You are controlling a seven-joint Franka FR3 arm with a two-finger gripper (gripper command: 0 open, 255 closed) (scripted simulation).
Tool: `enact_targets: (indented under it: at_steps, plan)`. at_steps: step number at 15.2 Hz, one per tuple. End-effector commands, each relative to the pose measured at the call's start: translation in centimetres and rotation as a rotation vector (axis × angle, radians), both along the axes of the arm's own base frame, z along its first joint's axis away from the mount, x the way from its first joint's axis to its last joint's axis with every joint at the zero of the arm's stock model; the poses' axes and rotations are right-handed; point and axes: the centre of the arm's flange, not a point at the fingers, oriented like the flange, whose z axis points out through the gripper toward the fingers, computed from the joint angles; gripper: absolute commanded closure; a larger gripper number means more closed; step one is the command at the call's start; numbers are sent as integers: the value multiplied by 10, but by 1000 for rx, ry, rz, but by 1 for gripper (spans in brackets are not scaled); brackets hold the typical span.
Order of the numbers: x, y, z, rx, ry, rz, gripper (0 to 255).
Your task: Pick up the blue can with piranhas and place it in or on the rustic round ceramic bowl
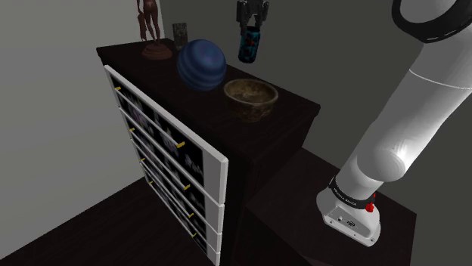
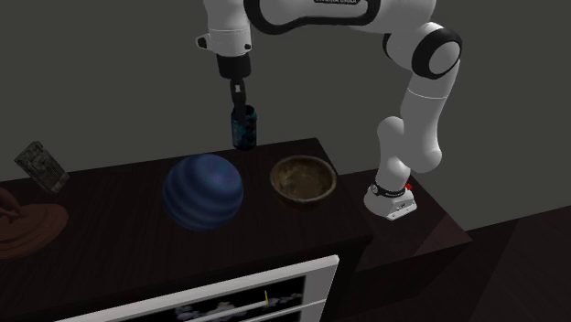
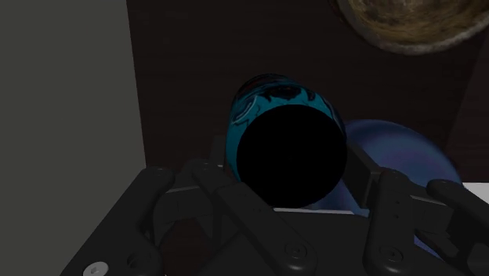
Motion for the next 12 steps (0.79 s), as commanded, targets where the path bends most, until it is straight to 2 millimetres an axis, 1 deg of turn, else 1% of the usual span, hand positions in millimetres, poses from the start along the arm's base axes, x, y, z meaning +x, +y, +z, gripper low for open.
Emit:
enact_targets:
  at_steps: [1, 6, 7, 12]
  plan:
    - [0, 0, 10, 0, 0, 0, 255]
    - [0, 0, 37, 0, 0, 0, 255]
    - [0, 0, 37, 0, 0, 0, 255]
    - [-45, 46, 51, 0, 0, 0, 255]
